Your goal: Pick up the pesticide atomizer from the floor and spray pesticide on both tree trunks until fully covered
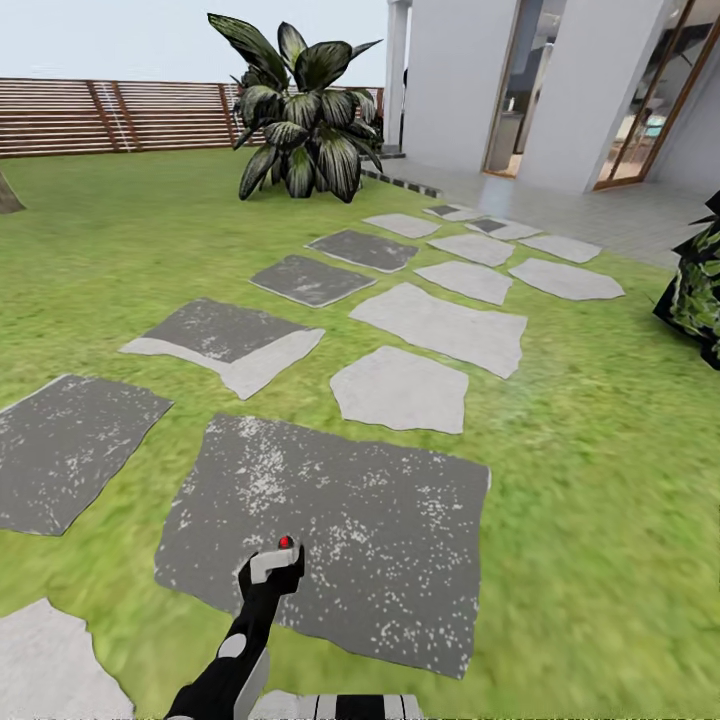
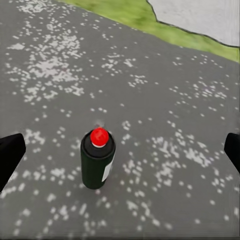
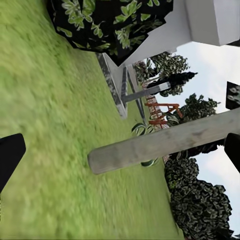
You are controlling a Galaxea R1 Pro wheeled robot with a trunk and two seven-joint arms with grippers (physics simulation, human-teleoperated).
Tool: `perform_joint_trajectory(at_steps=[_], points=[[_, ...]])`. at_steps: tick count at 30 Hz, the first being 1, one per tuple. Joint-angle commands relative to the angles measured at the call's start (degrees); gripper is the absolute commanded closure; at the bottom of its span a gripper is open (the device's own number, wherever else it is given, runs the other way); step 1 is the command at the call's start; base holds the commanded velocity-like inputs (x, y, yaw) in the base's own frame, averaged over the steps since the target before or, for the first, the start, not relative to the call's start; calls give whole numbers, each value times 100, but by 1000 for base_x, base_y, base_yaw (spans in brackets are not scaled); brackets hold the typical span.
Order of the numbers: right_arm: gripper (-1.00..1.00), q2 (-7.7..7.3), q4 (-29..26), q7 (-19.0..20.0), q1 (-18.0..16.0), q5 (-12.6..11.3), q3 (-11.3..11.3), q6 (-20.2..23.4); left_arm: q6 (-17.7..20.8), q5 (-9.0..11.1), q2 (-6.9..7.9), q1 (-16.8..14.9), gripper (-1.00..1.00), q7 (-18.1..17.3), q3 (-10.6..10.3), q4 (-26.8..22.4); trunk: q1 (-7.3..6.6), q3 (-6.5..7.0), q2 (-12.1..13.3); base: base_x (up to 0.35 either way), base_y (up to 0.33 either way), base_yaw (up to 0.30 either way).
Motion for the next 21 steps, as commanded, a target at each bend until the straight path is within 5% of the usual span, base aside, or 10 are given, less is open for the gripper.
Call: perform_joint_trajectory(at_steps=[1,10,14,18,21], points=[[-100,2,2,3,-2,-1,-11,-28,-19,-37,-5,-4,-100,3,28,2,1,-27,-3,0,0,0],[-100,-13,194,27,-2,-19,-38,-25,-145,-37,-5,-3,-100,3,28,-155,14,-138,-10,0,0,0],[-100,-28,393,16,-2,-11,-39,-24,-428,-50,0,-4,-100,3,28,-222,14,-138,-10,0,0,0],[-100,-169,813,7,-2,-10,-37,-32,-1248,-84,1,-5,-100,3,22,-216,17,-160,-11,0,0,0],[-100,-188,842,7,-2,-10,-37,-33,-1313,-87,-2,-5,-100,3,21,-209,24,-226,-15,0,0,0]])
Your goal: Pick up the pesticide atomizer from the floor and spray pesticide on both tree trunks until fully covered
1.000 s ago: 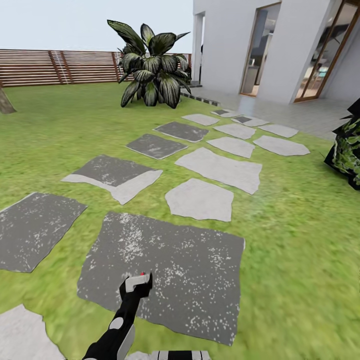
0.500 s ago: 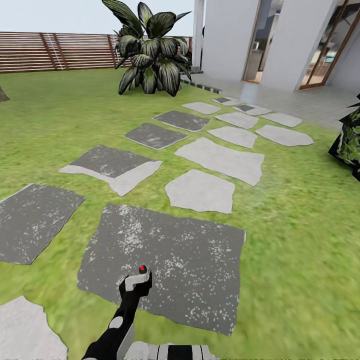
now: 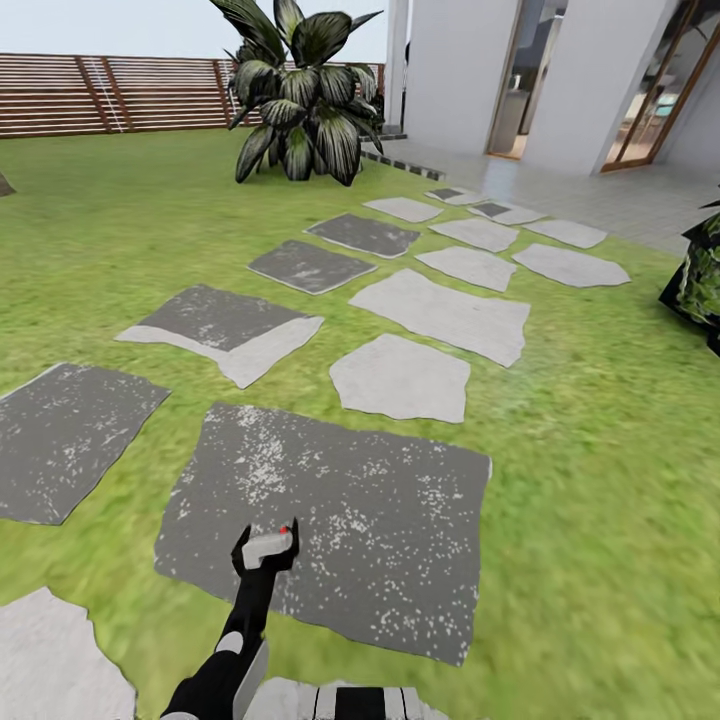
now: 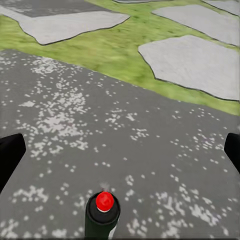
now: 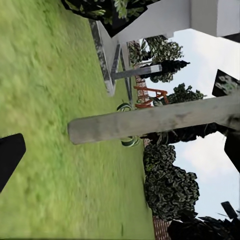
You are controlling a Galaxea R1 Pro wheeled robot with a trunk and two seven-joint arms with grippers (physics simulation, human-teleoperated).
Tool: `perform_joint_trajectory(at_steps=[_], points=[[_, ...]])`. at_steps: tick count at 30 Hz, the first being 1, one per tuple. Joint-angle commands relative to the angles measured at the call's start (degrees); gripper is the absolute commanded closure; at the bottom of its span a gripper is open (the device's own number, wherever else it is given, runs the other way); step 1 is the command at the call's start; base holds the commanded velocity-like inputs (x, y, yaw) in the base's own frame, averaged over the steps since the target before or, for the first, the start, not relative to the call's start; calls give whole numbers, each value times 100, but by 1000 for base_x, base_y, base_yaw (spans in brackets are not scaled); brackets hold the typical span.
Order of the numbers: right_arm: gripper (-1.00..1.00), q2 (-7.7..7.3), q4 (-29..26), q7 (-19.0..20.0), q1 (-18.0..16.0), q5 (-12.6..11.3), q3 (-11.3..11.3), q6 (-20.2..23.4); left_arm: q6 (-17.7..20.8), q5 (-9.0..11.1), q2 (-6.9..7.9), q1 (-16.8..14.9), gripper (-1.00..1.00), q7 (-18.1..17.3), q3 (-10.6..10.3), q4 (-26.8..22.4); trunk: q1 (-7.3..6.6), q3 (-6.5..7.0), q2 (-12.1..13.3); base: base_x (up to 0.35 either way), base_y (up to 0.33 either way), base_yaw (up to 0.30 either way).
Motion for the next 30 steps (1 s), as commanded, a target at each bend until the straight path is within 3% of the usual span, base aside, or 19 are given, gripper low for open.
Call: perform_joint_trajectory(at_steps=[1,14,20,30], points=[[-100,-3,11,4,-3,-2,-13,-30,-32,-43,-7,-3,-100,3,31,4,1,-27,-3,0,0,0],[-100,-10,331,71,-3,22,21,-22,-117,-42,-9,-3,-100,3,11,-66,35,-315,-21,0,0,0],[-100,-10,356,72,-3,24,22,-21,-122,-38,-12,-3,-100,3,7,-464,50,-448,-29,0,0,0],[-100,-11,359,73,-3,18,22,-21,-122,-30,-25,-3,-100,3,-15,-581,76,-669,-42,0,0,0]])
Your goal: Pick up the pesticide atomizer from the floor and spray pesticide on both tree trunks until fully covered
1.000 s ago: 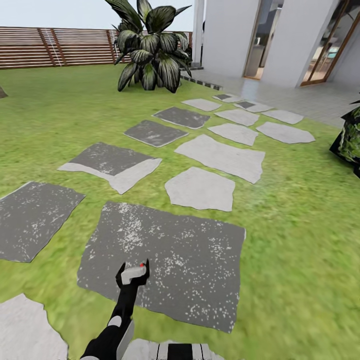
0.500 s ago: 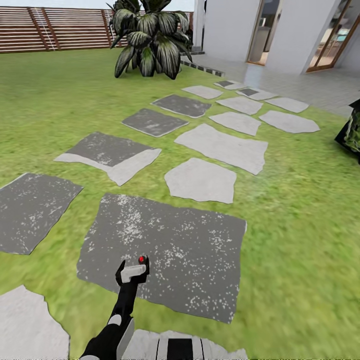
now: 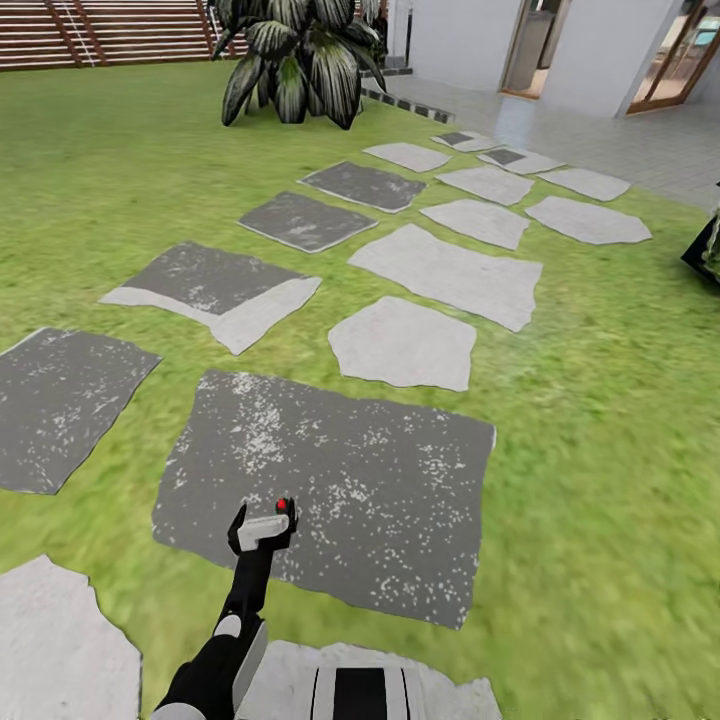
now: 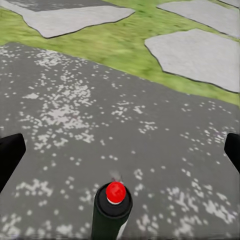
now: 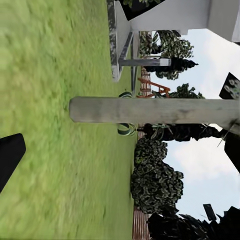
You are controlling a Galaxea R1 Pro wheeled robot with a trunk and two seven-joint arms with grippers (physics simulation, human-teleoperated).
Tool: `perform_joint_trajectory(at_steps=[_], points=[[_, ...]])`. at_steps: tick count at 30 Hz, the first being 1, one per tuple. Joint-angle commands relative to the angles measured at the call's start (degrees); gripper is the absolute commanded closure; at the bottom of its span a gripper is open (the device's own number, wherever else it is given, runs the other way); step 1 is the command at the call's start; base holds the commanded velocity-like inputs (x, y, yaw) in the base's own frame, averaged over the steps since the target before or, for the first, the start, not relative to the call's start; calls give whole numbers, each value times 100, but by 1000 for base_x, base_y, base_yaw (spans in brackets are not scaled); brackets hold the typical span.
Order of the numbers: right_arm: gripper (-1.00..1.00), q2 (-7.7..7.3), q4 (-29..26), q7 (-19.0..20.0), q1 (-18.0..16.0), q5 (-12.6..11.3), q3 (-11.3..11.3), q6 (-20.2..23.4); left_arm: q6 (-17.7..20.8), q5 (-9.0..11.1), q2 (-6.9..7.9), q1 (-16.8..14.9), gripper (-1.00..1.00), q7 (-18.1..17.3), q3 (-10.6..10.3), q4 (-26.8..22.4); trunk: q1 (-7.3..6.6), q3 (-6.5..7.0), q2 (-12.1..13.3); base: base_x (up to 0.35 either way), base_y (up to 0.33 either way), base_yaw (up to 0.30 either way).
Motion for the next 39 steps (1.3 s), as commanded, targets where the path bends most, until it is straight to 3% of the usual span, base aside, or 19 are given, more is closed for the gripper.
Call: perform_joint_trajectory(at_steps=[1,9,18,23,39], points=[[-100,-21,13,-2,-3,-7,-18,-28,-18,-43,-10,-3,-100,2,13,2,1,-26,-3,0,0,0],[-100,-189,306,-9,-3,-29,-36,-28,-18,-47,-17,-3,-100,-2,-125,2,22,-204,-14,0,0,0],[-100,-204,352,-9,-3,-30,-36,-28,-12,-47,-17,-3,-100,2,-145,-4,45,-403,-26,0,0,0],[-100,-207,362,-9,-3,-30,-29,-28,-10,-41,-17,-3,-100,2,-146,-10,45,-403,-26,0,0,0],[-100,-206,365,-9,-3,-22,-27,-28,-9,-37,-17,-3,-100,2,-147,-37,68,-602,-38,0,0,0]])
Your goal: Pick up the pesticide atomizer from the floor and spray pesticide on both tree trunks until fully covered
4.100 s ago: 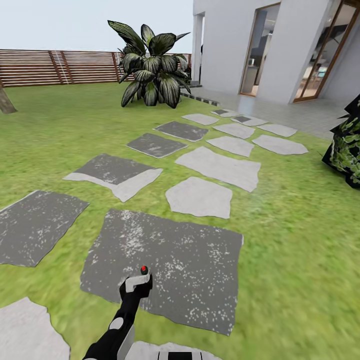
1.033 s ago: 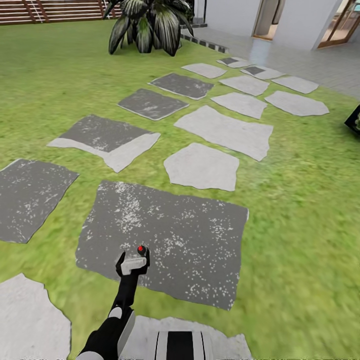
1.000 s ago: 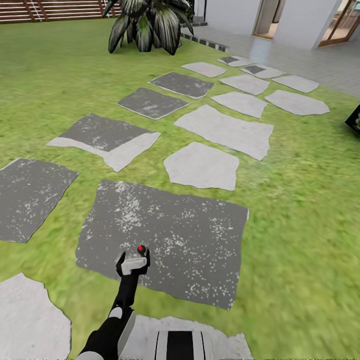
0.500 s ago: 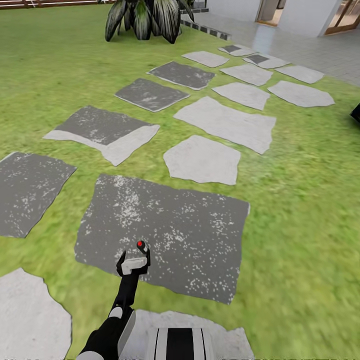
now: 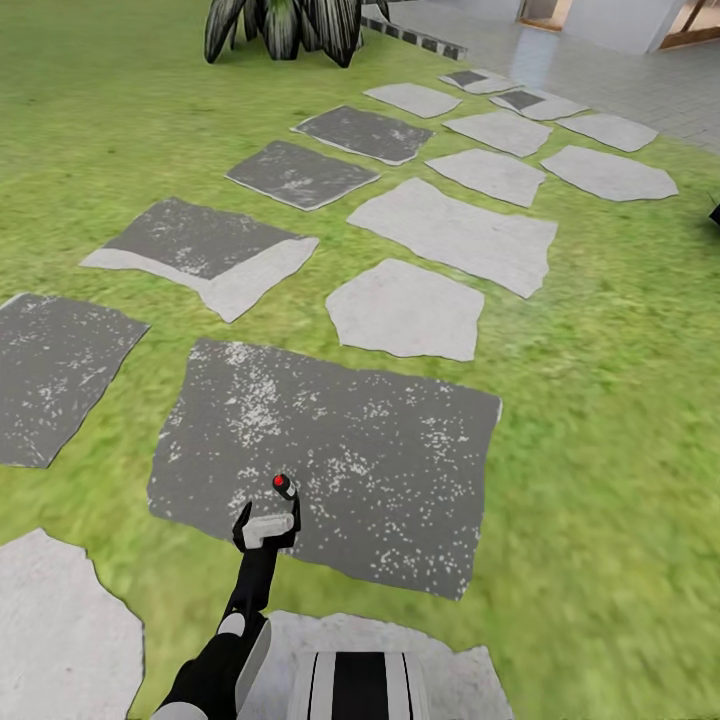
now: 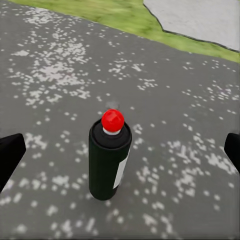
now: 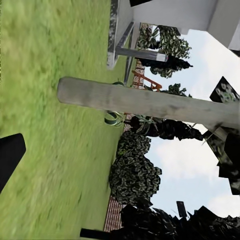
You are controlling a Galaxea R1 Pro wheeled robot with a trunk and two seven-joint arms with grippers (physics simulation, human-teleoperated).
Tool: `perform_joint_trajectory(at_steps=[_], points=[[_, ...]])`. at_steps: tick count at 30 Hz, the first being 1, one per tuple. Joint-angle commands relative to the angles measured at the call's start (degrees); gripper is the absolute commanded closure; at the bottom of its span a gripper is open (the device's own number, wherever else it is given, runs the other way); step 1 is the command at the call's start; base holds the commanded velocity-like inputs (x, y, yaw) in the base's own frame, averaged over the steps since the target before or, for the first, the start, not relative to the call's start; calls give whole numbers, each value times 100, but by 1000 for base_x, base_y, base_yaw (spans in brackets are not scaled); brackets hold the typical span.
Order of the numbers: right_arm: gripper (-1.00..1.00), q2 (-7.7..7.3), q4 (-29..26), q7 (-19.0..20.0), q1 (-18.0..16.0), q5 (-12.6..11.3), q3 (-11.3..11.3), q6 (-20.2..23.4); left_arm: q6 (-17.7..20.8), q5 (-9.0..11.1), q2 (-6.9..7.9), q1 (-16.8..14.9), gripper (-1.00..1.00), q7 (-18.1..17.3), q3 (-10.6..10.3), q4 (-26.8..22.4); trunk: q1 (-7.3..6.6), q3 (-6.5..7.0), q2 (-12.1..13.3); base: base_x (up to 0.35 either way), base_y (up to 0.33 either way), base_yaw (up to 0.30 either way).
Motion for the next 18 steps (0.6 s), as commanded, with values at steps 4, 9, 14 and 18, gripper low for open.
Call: perform_joint_trajectory(at_steps=[4,9,14,18], points=[[-100,2,4,1,-3,-2,-11,-30,-18,-41,-6,-3,-100,0,28,3,7,-70,-5,0,0,0],[-100,-1,18,7,-3,10,-4,-31,-10,-38,-6,-3,-100,4,33,6,7,-70,-5,0,0,0],[-100,-2,21,7,-3,8,-2,-32,-8,-40,-6,-2,-100,3,31,7,7,-70,-5,45,0,0],[-100,-2,22,8,-3,7,-2,-36,-2,-41,-6,-3,-100,-2,30,7,7,-70,-5,147,0,0]])
